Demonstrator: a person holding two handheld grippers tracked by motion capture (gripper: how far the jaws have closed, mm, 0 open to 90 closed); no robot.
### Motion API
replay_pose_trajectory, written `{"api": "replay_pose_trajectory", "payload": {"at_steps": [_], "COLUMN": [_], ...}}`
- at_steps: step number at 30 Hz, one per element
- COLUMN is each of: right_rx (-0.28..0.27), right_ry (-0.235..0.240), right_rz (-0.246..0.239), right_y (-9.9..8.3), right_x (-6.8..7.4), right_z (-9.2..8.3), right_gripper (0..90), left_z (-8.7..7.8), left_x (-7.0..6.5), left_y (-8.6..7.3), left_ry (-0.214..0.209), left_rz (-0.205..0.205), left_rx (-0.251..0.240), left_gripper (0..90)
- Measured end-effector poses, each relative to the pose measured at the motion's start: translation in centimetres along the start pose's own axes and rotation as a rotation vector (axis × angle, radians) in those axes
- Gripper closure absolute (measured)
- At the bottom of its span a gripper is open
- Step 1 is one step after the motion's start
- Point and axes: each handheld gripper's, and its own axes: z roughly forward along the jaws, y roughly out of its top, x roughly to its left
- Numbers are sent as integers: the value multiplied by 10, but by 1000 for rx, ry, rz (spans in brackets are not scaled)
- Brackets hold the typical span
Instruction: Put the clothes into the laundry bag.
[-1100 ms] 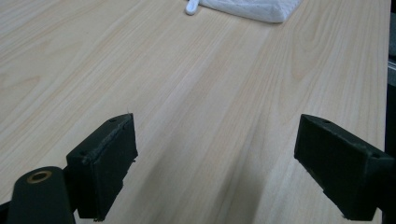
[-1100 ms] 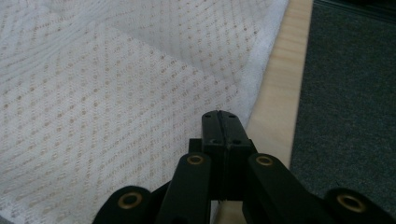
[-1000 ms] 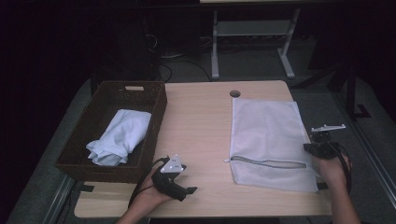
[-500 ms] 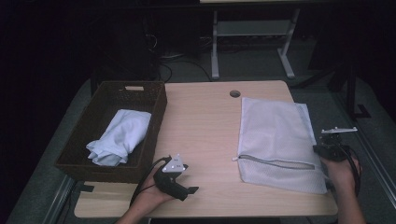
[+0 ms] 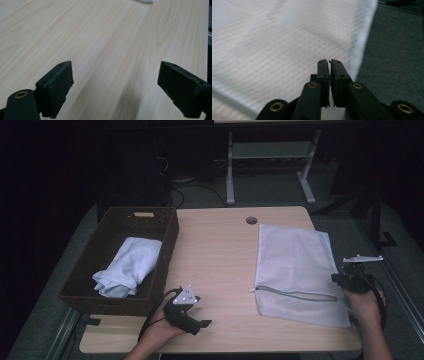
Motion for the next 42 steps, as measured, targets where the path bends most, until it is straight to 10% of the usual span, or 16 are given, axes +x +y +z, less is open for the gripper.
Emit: {"api": "replay_pose_trajectory", "payload": {"at_steps": [14,42], "right_rx": [-97,-172], "right_ry": [148,406], "right_rz": [-66,-340], "right_y": [5,3], "right_x": [45,148], "right_z": [-25,-35], "right_gripper": [519,236], "left_z": [-6,-17], "left_x": [-4,-13], "left_y": [-6,-19], "left_ry": [6,20], "left_rz": [-17,-51], "left_rx": [13,27], "left_gripper": [127,127]}}
